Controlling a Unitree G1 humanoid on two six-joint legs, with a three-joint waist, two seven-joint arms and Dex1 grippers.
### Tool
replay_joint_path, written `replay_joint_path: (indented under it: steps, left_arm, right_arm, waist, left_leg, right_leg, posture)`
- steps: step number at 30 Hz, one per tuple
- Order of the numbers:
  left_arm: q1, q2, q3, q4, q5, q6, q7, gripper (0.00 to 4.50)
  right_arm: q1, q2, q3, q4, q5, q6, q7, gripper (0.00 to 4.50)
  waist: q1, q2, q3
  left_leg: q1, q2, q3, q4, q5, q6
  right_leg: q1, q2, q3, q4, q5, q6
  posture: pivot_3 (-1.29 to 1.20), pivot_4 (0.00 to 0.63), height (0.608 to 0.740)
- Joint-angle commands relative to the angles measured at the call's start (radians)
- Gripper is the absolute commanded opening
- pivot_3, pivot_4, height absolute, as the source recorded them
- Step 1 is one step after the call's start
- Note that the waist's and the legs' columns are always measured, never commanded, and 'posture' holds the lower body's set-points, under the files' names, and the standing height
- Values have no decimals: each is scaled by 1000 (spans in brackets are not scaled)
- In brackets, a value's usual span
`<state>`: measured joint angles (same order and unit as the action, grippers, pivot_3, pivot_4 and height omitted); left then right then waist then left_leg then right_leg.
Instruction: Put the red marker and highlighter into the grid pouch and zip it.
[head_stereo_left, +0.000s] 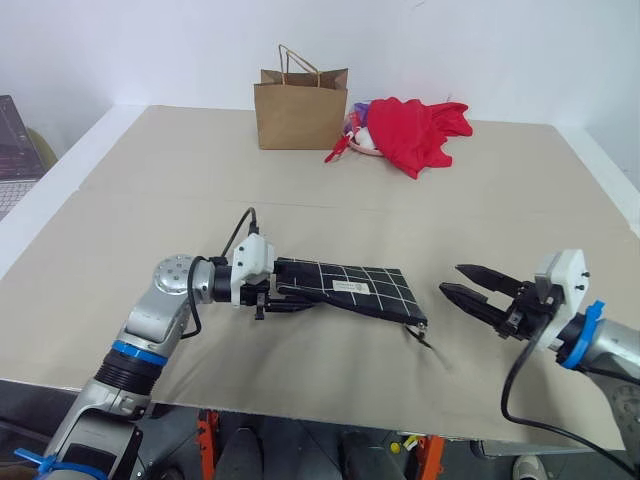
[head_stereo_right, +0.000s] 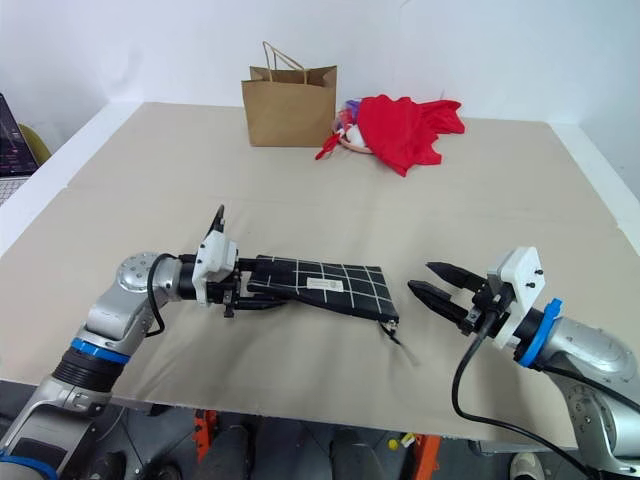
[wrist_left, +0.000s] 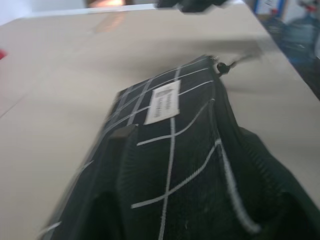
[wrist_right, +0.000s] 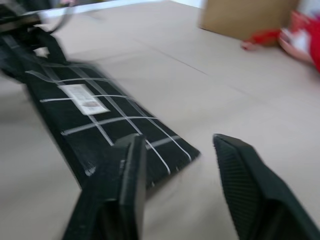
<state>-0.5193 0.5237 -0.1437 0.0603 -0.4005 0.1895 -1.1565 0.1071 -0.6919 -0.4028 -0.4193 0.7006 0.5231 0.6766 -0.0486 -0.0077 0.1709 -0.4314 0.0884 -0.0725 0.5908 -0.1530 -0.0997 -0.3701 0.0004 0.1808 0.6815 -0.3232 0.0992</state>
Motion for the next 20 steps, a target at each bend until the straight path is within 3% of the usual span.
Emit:
replay_joint_path:
  steps: [1, 2, 10, 20]
  left_arm:
    - [25, 6, 73, -51, -29, 72, 84, 3935]
    - [41, 7, 82, -64, -34, 90, 97, 4471]
    - [198, 22, 126, -186, -22, 144, 187, 4471]
    - [214, 1, 157, -82, 86, 44, 321, 4471]
  right_arm:
    - [18, 33, -63, -30, 20, 47, -106, 3971]
    - [30, 40, -66, -32, 11, 48, -117, 4470]
    - [75, 120, -69, -47, -24, 8, -191, 4470]
    - [118, 130, -43, -35, -105, -129, -107, 4470]
  waist:
    - [0, 0, 0]
    - [0, 0, 0]
    - [0, 0, 0]
    - [0, 0, 0]
  left_leg:
    - [0, 0, 0, 0, 0, 0]
    - [0, 0, 0, 0, 0, 0]
    - [0, 0, 0, -3, 0, 0]
    - [1, 0, 0, -3, 1, -1]
  right_leg:
    - [0, 0, 0, 0, 0, 0]
    - [0, 0, 0, 0, 0, 0]
    - [-1, 0, 0, 0, -1, -1]
    - [-1, 0, 0, 0, 0, 0]
  posture:
    - [0, 150, 740]
    - [0, 150, 740]
    - [0, 150, 740]
    - [0, 150, 740]
